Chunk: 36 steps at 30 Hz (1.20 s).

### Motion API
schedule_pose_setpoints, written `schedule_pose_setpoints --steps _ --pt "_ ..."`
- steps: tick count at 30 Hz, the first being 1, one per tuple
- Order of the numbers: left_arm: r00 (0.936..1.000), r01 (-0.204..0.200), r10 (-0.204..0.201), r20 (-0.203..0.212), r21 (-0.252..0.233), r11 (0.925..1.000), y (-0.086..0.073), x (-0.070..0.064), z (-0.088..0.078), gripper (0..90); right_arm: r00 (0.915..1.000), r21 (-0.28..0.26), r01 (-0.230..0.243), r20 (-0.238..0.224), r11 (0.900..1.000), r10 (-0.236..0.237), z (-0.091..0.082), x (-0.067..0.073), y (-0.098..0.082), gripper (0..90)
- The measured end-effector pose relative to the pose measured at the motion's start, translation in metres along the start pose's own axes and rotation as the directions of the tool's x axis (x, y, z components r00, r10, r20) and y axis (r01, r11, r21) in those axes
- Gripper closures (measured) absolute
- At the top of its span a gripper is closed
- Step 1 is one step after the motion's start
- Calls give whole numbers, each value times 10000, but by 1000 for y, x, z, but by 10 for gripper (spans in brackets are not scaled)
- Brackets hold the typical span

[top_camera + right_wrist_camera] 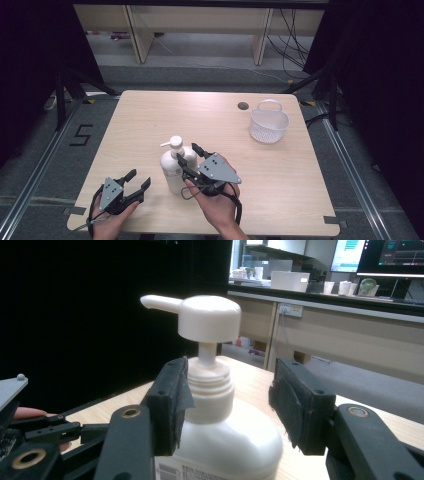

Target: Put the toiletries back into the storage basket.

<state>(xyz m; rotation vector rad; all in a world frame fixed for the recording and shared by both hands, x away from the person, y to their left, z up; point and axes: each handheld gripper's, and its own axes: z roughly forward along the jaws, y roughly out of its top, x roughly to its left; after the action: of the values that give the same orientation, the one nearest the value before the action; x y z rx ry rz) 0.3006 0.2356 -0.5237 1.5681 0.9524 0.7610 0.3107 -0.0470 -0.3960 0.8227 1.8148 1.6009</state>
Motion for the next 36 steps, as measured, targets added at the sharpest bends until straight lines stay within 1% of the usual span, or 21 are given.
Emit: schedule_pose_setpoints --steps 2,4,6,7,8,10,11,12,13,14,16,19,22,23,25,27,29,32,34,35,36 --pt "10000 -8 9 89 -157 9999 -1 0 1 379 10000 22 -62 -16 10000 62 2 2 2 494" --pt "10000 -29 29 9 39 10000 0 0 0 379 10000 66 82 35 9999 -82 4 2 4 494" --pt "10000 -42 42 12 35 10000 0 0 0 379 10000 115 -89 -27 9999 89 7 3 5 496" --pt "10000 -40 40 8 28 10000 0 0 0 379 10000 48 -38 -62 10000 39 8 3 5 497" --pt "10000 -44 44 5 34 10000 0 0 0 379 9998 107 207 37 9997 -207 8 3 6 498" --pt "10000 -34 34 2 28 10000 0 0 0 379 9999 177 -88 -96 9998 90 10 5 6 501" --pt "10000 -22 22 -6 22 10000 0 0 0 378 9999 106 151 37 9998 -151 11 4 7 504" --pt "10000 -29 29 -13 28 10000 0 -1 0 378 9999 120 -59 -117 9999 60 13 6 6 506" --pt "10000 -27 27 -7 21 10000 0 -1 0 377 10000 159 74 51 9998 -75 13 6 7 509" --pt "10000 -36 36 3 18 10000 0 -1 0 377 9999 247 -95 -33 9996 96 14 8 7 511" --pt "10000 -38 38 8 10 10000 0 -1 0 376 9999 109 -67 -131 9999 68 16 9 7 516" --pt "10000 -47 47 12 -7 10000 0 -1 0 376 9999 164 -155 -71 9997 156 17 10 10 522" --pt "10000 -70 70 18 -9 10000 0 -1 0 375 9999 58 100 66 9999 -100 18 7 13 527" --pt "10000 -66 66 7 -42 10000 0 -1 1 376 9999 154 -128 -37 9998 129 18 9 13 529" --pt "10000 -80 80 1 -24 10000 0 -1 1 376 10000 46 -39 -56 10000 39 20 9 14 534" --pt "10000 -79 79 1 -22 10000 0 -1 1 375 10000 187 -11 93 9998 10 20 10 16 543" --pt "10000 -80 80 6 -22 10000 0 -1 1 376 9999 224 -157 40 9996 156 21 11 16 550" --pt "10000 -91 91 25 -44 9999 0 -1 1 376 9999 181 60 132 9998 -62 24 10 17 559" --pt "10000 -79 79 1 -27 10000 0 -1 1 376 9999 273 -88 118 9996 85 25 13 17 564" --pt "10000 -79 79 22 -25 10000 0 -1 1 376 9996 251 76 267 9997 -83 26 12 17 567" --pt "10000 -73 73 31 -42 10000 0 -1 1 375 9996 253 32 269 9997 -39 26 13 17 571"
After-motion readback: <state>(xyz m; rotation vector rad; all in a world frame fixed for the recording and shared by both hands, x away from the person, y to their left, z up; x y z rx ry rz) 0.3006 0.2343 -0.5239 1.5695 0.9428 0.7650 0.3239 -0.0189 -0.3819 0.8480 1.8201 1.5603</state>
